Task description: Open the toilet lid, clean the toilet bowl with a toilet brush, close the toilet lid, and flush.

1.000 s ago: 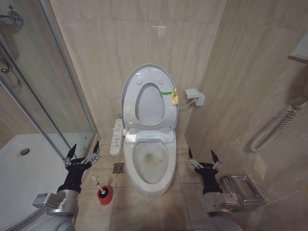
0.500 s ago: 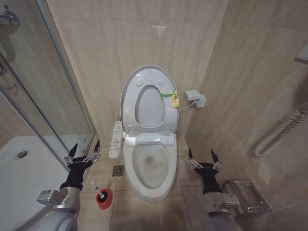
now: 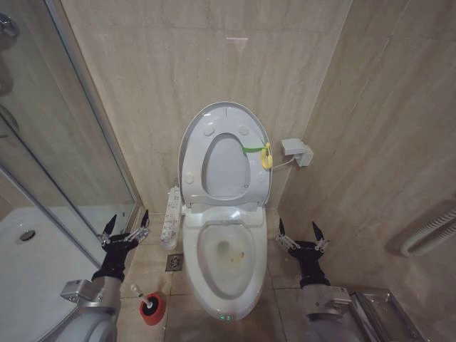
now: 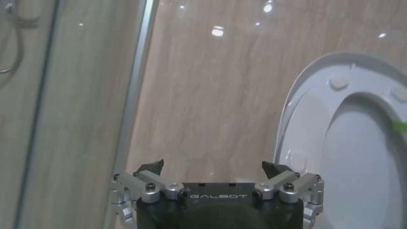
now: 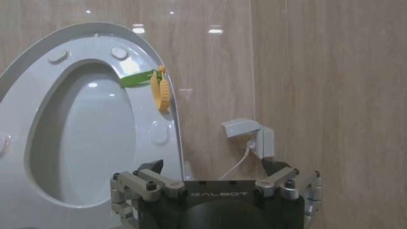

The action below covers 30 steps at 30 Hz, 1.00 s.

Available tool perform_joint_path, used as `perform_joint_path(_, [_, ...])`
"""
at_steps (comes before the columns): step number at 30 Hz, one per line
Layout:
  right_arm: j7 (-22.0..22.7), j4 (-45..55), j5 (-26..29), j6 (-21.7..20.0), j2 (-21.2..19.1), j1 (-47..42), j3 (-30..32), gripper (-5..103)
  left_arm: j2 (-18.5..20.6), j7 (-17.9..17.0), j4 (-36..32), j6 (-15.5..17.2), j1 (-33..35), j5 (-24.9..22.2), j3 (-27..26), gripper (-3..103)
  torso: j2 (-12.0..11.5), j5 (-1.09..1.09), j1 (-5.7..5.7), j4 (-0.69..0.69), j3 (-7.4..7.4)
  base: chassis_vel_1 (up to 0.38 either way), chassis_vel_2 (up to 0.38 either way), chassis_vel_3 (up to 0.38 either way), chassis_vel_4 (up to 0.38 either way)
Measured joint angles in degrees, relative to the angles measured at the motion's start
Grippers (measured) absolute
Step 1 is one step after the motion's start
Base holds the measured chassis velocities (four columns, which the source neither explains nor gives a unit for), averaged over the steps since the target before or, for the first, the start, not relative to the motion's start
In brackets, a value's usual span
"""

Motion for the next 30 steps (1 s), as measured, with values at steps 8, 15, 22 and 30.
perform_joint_path(8, [0.0,0.0,0.0,0.0,0.0,0.0,0.0,100,-3.2,-3.2,9.1,-5.4,2.9,4.5,1.5,100,0.0,0.00,0.01,0.01,0.00,0.016,-0.031,-0.016,0.018])
perform_joint_path(15, [0.0,0.0,0.0,0.0,0.0,0.0,0.0,100,-3.5,-3.8,17.6,-8.1,0.6,4.8,1.5,100,0.0,0.00,0.02,0.01,0.01,0.000,0.000,0.000,0.000])
perform_joint_path(22, [0.0,0.0,0.0,0.0,0.0,0.0,0.0,100,-3.6,-3.4,25.3,-9.9,-1.0,4.3,2.8,100,0.0,0.00,0.02,0.01,0.01,0.000,0.000,0.000,0.000])
perform_joint_path(30, [0.0,0.0,0.0,0.0,0.0,0.0,0.0,100,-4.3,-3.6,29.3,-10.1,-1.4,5.6,4.0,100,0.0,0.00,0.02,0.01,0.01,0.000,0.000,0.000,0.000])
